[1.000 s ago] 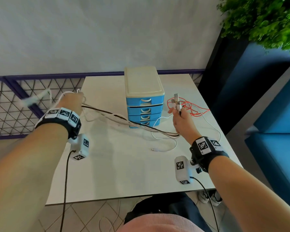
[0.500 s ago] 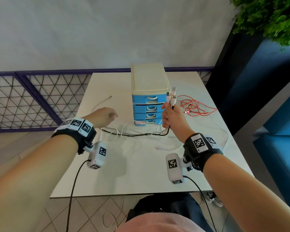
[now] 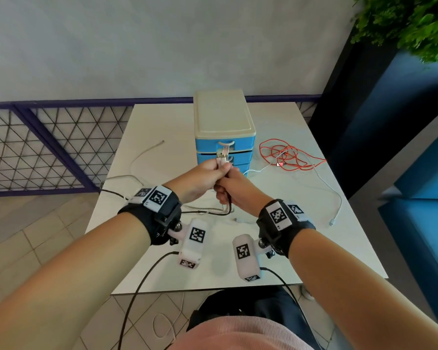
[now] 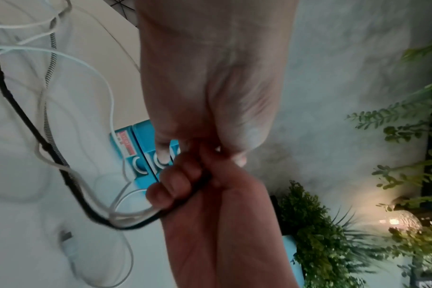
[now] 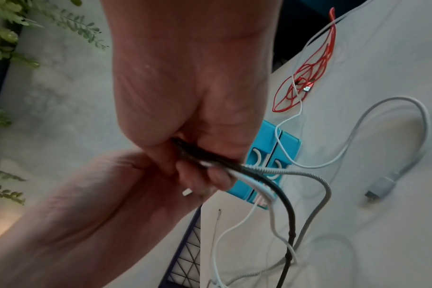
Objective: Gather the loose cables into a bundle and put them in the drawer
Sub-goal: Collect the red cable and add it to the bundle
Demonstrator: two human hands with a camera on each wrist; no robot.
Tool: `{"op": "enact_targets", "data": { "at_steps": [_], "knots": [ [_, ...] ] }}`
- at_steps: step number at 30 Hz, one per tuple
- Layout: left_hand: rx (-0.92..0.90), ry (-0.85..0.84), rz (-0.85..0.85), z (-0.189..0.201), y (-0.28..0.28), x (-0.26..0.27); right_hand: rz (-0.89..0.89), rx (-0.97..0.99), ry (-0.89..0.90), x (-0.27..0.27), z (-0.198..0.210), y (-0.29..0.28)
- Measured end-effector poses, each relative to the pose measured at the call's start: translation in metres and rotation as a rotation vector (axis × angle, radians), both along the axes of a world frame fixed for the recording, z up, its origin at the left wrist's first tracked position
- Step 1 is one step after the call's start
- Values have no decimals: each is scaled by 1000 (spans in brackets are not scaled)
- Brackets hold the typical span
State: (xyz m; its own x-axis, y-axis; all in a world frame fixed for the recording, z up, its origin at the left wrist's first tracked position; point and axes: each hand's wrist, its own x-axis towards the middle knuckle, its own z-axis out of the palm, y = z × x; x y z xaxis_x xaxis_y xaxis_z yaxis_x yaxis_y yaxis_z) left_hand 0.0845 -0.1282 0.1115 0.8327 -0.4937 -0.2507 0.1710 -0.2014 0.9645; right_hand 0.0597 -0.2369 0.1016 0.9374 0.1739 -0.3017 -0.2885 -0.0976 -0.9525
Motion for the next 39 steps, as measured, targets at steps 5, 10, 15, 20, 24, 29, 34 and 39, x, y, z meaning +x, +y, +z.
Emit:
{"op": "enact_targets", "data": {
  "at_steps": [5, 10, 15, 20, 24, 29, 34, 39],
  "knots": [
    [28, -121, 320, -16, 6, 6, -334, -141, -271, 0, -20, -21],
    [-133, -94, 366, -13, 22, 0, -129, -823, -201, 6, -69, -54],
    [-190, -41, 366, -4, 34, -8, 434, -1401, -108, -14, -111, -65],
    [-208, 30, 329, -3, 42, -14, 494, -1555, -193, -25, -125, -64],
    [-227, 95, 356, -8, 42, -15, 227, -1134, -86, -17, -115, -54],
    [-215, 118, 395, -13, 37, -13, -211, -252, -51, 5, -53, -24],
    [-216, 77, 419, -13, 30, -9, -263, 10, -220, 6, -1, 9],
    [-291, 103, 458, -9, 28, -8, -360, -129, -227, 6, -6, 18]
  ]
}}
